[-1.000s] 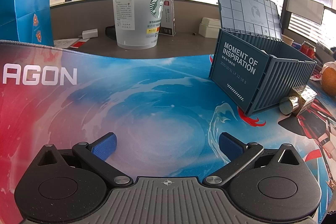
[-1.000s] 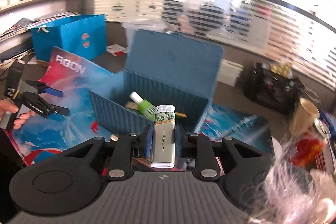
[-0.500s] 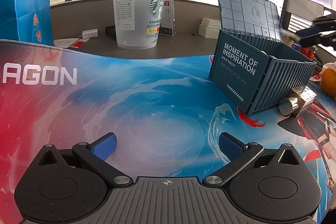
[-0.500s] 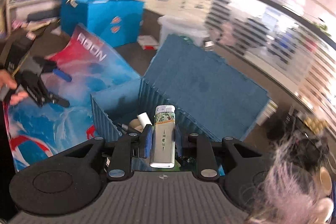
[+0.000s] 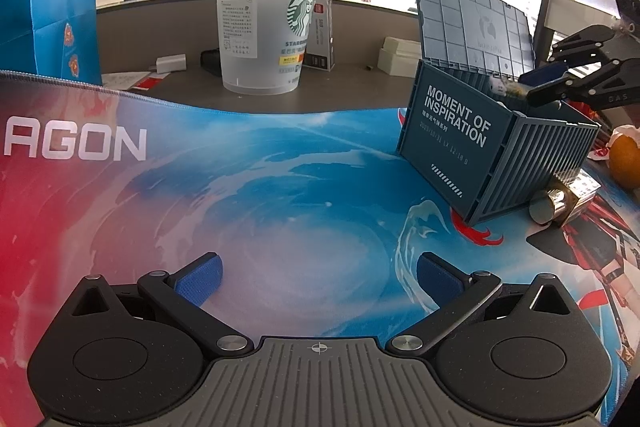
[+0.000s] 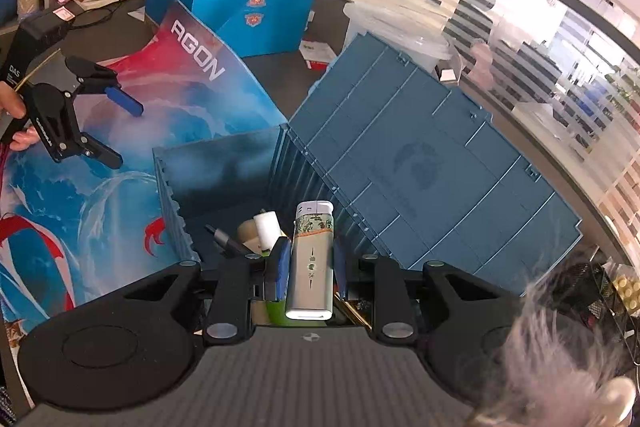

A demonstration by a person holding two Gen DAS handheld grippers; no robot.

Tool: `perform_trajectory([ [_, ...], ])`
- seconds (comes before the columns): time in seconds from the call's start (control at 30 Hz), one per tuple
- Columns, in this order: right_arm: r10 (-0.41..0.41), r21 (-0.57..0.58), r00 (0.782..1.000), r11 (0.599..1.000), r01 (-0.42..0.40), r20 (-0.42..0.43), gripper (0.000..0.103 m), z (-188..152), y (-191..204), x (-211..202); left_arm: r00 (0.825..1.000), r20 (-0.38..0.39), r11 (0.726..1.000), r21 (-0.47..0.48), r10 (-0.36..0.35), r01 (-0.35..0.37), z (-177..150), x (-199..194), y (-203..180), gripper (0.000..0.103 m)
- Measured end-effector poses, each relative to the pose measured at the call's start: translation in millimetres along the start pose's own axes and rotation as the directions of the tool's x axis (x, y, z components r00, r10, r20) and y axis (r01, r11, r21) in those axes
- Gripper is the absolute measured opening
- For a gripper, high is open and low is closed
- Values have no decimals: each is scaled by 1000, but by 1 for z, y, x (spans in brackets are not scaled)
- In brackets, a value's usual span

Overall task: Organize rigid objects
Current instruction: 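Lower the lighter into the box and open the right gripper, then withdraw the right gripper while the left gripper moves toward the glass perfume bottle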

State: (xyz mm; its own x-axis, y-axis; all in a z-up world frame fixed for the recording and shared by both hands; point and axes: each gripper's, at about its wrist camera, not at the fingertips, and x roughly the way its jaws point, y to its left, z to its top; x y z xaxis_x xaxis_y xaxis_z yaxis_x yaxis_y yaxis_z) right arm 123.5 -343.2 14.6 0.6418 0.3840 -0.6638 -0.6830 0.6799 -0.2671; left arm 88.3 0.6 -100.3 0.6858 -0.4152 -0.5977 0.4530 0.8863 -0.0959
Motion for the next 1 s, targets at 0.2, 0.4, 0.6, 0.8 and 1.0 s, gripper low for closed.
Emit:
perform_trajectory([
  [0.2, 20, -6, 1000, 1000, -20, -24, 21, -3, -9, 8, 1000, 3, 1000, -8, -8, 8, 1, 0, 1, 103],
  [0.4, 45, 3, 998, 999, -45, -43, 21, -7, -14, 17, 1000, 6, 1000, -14, -14, 14, 1, -1, 3, 103],
  [0.6, 35, 38, 999, 999, -34, -31, 22, -11, -18, 20, 1000, 6, 1000, -15, -14, 14, 1, -1, 3, 103],
  [0.8, 19, 78, 999, 997, -23, 49, 27, -8, -11, 1, 1000, 11, 999, -22, -28, 28, 1, -2, 5, 103],
  [1.0, 75, 167, 974, 980, -112, 215, 43, -20, 8, -48, 985, 59, 987, -8, -162, 162, 3, -12, -6, 103],
])
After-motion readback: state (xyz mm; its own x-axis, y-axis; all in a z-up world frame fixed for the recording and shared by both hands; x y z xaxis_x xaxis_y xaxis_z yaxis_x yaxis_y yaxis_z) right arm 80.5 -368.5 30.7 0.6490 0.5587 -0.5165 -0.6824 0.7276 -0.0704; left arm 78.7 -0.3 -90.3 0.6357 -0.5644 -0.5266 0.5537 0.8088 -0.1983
